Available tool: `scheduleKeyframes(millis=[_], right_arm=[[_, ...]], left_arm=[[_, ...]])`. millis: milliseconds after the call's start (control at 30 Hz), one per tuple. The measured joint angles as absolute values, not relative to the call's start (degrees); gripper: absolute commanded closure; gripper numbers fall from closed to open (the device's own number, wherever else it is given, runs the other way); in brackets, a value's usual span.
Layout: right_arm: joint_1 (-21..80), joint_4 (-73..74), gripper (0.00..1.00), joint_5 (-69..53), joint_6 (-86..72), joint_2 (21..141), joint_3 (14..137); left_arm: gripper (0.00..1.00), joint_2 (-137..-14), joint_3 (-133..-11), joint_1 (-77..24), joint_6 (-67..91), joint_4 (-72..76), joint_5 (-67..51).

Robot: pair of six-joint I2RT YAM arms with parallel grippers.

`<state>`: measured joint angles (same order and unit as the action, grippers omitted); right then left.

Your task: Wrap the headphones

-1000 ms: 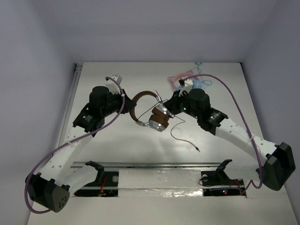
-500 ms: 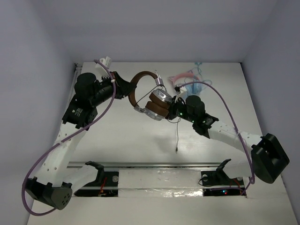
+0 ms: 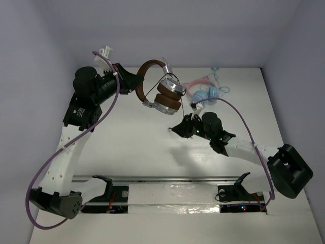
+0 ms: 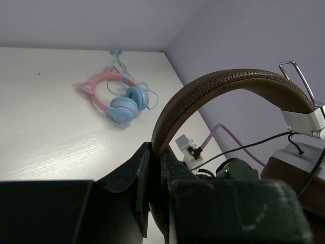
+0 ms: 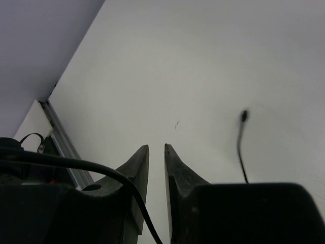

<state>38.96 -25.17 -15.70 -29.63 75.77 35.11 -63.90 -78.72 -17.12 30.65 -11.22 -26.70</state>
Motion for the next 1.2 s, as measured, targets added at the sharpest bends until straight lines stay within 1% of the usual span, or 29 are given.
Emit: scheduleKeyframes(millis=[100, 367, 400, 467, 500, 800, 933, 1067, 1200], right_arm=[[38.96, -26.20, 0.76, -15.70, -30.26, 74.61, 33.23], [38.96, -27.86, 0.71, -15.90, -32.08, 74.46, 30.70], [38.96, -27.88, 0.74, -15.88, -32.25, 74.46, 30.35], [38.96, -27.90, 0.93, -15.84, -32.58, 74.28, 29.58], [38.96, -27.90, 1.00, -15.66, -32.80, 74.15, 29.19], [40.18, -27.00, 1.00, -12.64, -34.63, 71.59, 27.42], [46.87, -22.46, 1.00, -9.61, -34.74, 72.88, 30.55], [54.06, -17.63, 1.00, -7.60, -34.72, 75.46, 36.32], [58.89, -11.70, 1.00, -5.43, -34.30, 77.32, 42.33]], left_arm=[[1.00, -64.42, -79.33, -17.04, 31.79, -10.37, -26.55], [1.00, -67.07, -79.37, -15.94, 34.98, -8.34, -25.91], [1.00, -67.42, -79.40, -15.79, 35.22, -8.29, -25.76], [1.00, -68.12, -79.40, -15.64, 35.77, -8.16, -25.39], [1.00, -68.40, -79.40, -15.49, 36.05, -7.92, -25.19], [1.00, -68.88, -77.84, -14.02, 39.53, -2.90, -22.13], [1.00, -69.19, -73.91, -14.04, 42.35, 0.21, -18.52], [1.00, -70.48, -70.37, -14.02, 43.75, 1.72, -11.86], [1.00, -71.79, -67.16, -14.17, 43.33, 2.24, -4.73]])
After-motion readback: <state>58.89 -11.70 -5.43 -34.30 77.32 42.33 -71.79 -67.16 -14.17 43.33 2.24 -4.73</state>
